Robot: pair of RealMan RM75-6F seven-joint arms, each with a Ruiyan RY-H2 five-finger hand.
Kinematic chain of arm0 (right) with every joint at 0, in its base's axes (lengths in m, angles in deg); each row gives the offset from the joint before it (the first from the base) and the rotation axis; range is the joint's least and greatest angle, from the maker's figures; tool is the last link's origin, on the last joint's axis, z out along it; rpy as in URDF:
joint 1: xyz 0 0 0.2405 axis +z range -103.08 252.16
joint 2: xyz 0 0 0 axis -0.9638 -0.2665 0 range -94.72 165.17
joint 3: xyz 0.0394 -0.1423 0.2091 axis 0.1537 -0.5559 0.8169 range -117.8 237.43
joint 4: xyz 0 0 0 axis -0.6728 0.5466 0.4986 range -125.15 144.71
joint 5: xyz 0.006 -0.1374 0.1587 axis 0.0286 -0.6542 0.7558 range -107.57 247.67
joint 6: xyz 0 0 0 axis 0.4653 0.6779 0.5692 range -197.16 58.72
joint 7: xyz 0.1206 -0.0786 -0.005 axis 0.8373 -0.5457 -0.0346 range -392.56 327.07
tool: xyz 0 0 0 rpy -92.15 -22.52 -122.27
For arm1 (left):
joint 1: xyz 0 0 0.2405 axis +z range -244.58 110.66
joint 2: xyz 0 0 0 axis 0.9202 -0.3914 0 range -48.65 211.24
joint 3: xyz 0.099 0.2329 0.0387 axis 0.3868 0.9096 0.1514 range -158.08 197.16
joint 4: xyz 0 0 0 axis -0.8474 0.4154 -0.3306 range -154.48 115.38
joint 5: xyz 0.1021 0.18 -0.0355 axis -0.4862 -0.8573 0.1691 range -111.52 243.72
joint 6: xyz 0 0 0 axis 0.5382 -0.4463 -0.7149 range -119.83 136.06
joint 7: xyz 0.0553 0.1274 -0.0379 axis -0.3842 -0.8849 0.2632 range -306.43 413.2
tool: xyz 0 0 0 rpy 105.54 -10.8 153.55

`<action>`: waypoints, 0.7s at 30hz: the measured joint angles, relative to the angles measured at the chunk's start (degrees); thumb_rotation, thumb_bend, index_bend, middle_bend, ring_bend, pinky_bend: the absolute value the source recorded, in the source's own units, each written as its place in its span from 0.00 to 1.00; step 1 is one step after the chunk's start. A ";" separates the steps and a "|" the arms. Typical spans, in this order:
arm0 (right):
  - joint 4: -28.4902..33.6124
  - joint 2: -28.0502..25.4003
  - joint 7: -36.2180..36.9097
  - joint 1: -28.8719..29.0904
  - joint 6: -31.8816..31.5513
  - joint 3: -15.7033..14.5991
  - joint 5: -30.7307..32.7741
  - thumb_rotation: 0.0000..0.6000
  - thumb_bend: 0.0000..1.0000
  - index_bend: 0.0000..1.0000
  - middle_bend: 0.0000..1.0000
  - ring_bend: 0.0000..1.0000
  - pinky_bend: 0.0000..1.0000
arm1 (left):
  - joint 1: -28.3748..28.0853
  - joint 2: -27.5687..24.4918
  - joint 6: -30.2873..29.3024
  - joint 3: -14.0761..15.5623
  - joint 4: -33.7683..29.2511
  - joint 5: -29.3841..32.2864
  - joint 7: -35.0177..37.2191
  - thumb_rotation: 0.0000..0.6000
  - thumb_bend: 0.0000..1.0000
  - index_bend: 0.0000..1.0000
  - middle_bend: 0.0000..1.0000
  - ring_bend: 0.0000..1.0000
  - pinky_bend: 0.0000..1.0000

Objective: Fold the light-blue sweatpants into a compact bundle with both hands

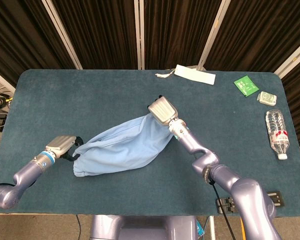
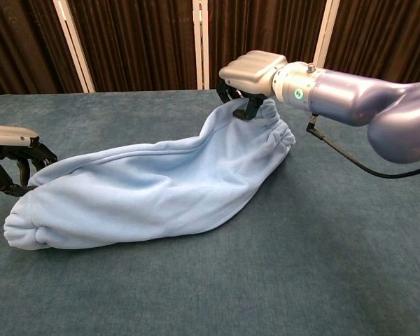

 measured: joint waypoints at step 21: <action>8.70 -4.97 -1.22 -4.38 -6.73 1.69 4.44 1.00 0.00 0.00 0.00 0.00 0.00 | 2.51 -2.31 -4.58 -0.53 -1.26 -2.40 1.64 0.98 0.07 0.00 0.00 0.00 0.00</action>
